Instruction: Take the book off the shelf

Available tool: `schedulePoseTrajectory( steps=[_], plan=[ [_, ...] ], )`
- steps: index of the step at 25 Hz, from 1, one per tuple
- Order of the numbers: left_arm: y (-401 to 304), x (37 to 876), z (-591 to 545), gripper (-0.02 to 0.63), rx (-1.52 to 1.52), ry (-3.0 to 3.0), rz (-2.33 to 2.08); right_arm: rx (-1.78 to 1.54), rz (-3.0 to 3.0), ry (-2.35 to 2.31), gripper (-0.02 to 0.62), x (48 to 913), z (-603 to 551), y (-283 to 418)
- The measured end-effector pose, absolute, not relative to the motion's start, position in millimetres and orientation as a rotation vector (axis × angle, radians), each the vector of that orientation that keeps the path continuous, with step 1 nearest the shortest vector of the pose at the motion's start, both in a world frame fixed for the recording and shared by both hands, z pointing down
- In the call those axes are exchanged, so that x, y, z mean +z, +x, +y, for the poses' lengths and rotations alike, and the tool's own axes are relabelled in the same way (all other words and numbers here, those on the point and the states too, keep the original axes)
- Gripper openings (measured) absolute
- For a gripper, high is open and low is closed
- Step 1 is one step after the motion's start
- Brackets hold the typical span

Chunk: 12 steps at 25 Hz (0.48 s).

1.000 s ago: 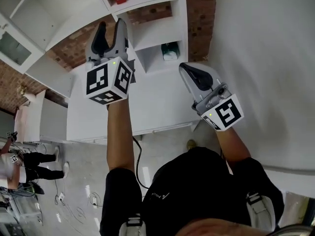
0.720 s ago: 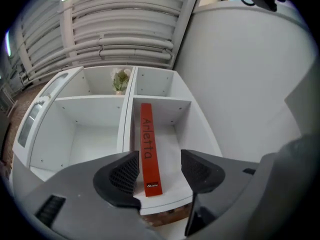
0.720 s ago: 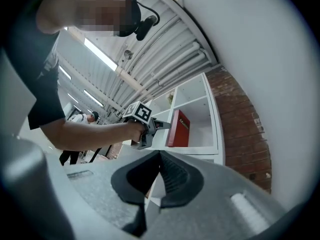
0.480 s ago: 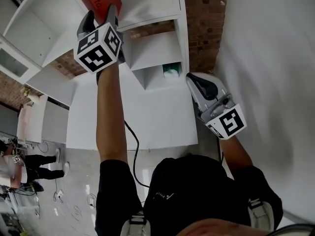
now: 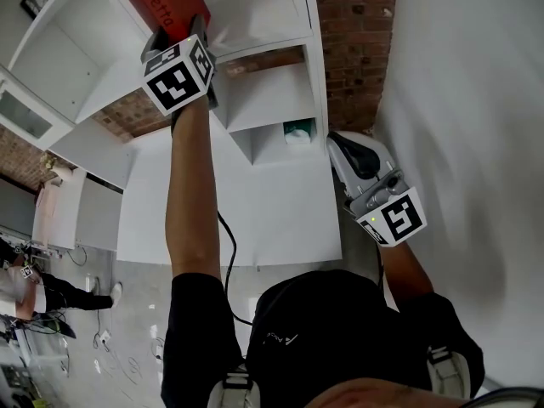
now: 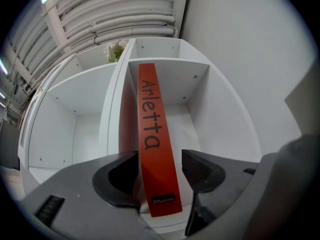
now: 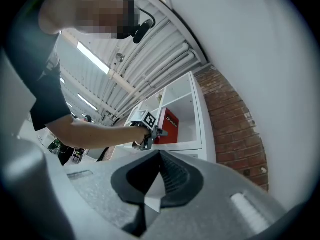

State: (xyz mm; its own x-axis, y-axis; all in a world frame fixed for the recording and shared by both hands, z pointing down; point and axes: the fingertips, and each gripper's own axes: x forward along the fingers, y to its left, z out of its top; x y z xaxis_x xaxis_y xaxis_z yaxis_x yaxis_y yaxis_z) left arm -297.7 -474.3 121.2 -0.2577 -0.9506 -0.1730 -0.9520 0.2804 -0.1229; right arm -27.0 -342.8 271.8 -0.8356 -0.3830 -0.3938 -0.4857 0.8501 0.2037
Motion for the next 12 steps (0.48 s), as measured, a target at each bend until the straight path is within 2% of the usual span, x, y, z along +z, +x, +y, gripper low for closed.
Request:
schedulePoseTrajectory(
  steps=[4,7,12],
  plan=[
    [-299.8,121.7,-477.3,0.261,-0.008,-1.728,2.379,0.404,2.675,-0.662,0.002,273.6,-344.3,-24.2],
    [-302.9,120.1,-475.7,0.183,0.035,-1.719,2.397,0.391,2.668,-0.679,0.002,275.2,-343.2,-21.7],
    [-303.7,119.1,-473.4,0.167,0.108,-1.752,2.387,0.38,2.662,-0.706,0.002,275.9,-341.4,-19.8]
  ],
)
